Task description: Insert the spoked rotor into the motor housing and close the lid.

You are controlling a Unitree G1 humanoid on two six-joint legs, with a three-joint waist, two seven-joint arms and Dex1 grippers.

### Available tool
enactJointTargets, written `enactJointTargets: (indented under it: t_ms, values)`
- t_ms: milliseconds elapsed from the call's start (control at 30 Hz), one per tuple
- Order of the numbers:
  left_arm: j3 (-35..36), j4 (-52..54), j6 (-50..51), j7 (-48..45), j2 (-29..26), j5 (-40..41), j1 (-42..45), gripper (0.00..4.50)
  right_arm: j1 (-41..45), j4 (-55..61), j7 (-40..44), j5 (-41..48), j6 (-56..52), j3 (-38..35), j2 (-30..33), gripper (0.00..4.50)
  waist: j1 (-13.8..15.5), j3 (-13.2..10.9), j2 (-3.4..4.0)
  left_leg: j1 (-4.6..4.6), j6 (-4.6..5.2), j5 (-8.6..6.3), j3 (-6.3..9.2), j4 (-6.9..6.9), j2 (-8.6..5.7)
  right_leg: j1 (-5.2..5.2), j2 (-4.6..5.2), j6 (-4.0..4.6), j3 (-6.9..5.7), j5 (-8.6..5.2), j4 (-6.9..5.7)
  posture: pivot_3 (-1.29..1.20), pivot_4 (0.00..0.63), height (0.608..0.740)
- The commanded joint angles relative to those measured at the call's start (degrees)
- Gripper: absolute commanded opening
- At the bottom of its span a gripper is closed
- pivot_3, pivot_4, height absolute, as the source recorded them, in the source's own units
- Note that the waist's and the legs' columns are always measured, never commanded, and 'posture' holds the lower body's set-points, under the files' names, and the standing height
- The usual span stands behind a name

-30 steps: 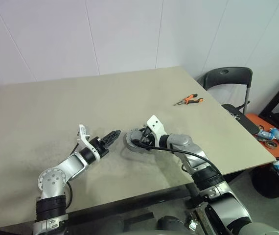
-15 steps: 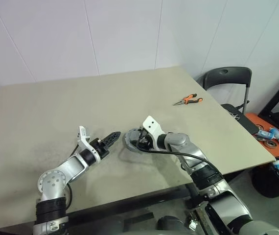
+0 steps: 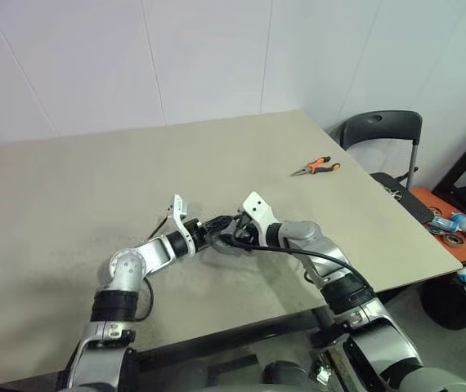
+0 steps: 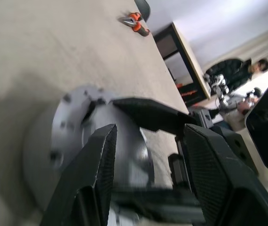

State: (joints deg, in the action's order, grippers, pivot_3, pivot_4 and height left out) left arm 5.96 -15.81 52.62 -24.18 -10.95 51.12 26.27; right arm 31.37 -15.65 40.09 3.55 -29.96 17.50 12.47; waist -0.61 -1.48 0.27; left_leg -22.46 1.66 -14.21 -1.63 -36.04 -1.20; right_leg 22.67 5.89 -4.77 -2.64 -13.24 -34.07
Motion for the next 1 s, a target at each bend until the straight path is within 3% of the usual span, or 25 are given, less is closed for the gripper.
enactJointTargets:
  t_ms: [33,367,567,733,867,1000]
  values:
    - [-2.95,-3.75,-1.21,-2.56,0.69,-5.11,1.93,2.44,-3.58,-3.01,-1.6,-2.51,-5.31,1.36,2.16,3.05,0.14,0.01,0.02,0.0,0.0,0.0,0.0,0.0,0.0,0.0,0.01,0.0,-0.01,0.0,0.0,0.0,0.0,0.74]
    - [-5.75,-4.3,-3.03,-7.84,-1.72,-12.53,2.31,2.44,-5.5,-0.11,-2.28,-2.26,-6.98,0.52,3.1,3.05,0.75,0.15,0.17,-0.05,-0.01,-0.01,0.0,0.07,-0.01,-0.03,0.1,-0.14,-0.03,-0.1,0.16,0.0,0.0,0.74]
    - [-11.21,-3.04,-12.57,-11.96,-5.81,-21.96,2.97,2.44,-5.66,0.67,-2.31,-2.1,-7.56,0.3,3.44,3.05,1.41,0.14,0.25,-0.05,-0.02,-0.01,0.0,0.15,-0.01,0.0,0.1,-0.13,-0.03,-0.11,0.18,0.0,0.0,0.74]
    - [-10.1,-1.95,-14.17,-12.07,-3.21,-23.06,4.05,2.44,-5.88,0.51,-2.69,-2.17,-7.6,0.52,3.21,3.05,1.34,0.09,0.27,-0.21,-0.01,-0.02,0.0,0.15,0.0,0.02,0.17,-0.13,-0.1,-0.1,0.38,0.0,0.0,0.74]
    - [-7.4,-1.58,-13.29,-12.03,-0.8,-21.85,4.49,1.55,-6.01,0.85,-3.08,-2.06,-7.96,0.69,2.9,3.04,1.37,0.09,0.27,-0.25,-0.01,-0.02,0.0,0.16,-0.01,0.02,0.52,-0.16,-0.62,-0.09,0.41,0.0,0.0,0.74]
    - [-4.82,-1.02,-9.81,-12.02,0.26,-20.12,4.91,0.21,-6.11,0.81,-3.37,-2.04,-8.13,0.59,2.84,3.04,1.37,0.08,0.25,-0.29,-0.01,-0.02,0.0,0.17,-0.01,0.06,0.6,-0.19,-0.81,-0.07,0.41,0.0,0.0,0.74]
